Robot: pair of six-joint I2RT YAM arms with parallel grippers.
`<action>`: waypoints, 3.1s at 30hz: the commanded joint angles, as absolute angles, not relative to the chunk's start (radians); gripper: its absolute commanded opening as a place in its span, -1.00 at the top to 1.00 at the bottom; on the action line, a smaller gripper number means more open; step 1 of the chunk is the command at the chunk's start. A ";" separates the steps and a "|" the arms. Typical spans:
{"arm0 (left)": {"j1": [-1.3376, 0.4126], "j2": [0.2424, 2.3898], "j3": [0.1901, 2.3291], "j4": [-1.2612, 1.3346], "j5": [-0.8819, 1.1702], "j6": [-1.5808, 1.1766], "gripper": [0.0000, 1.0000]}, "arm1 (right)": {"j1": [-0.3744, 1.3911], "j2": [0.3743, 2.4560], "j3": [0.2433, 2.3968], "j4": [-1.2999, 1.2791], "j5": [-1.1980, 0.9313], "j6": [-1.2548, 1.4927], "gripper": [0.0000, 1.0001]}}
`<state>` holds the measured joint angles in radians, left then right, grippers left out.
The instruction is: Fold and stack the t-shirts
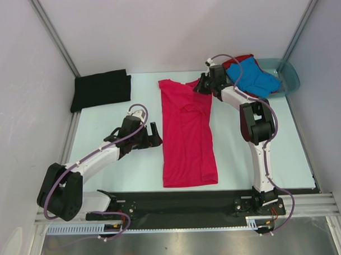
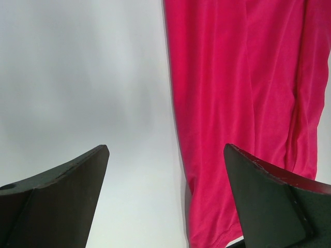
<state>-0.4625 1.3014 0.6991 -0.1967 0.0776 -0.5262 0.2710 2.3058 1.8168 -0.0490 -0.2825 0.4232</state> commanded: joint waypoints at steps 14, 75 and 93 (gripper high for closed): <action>-0.462 1.307 0.707 -0.192 0.063 -0.538 -0.99 | 0.258 2.201 1.815 -0.084 -0.083 0.338 0.99; -0.479 1.192 0.474 -0.014 0.327 -0.569 -0.94 | 0.388 1.135 0.885 -0.592 -0.087 0.526 0.00; -0.610 1.009 0.212 0.058 0.344 -0.726 -0.87 | 0.520 0.831 0.545 -0.675 -0.111 0.801 -0.01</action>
<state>-0.5846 1.0309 0.2558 0.0853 0.3298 -0.6838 0.4931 0.8520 0.5667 -0.6556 -0.1005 0.7441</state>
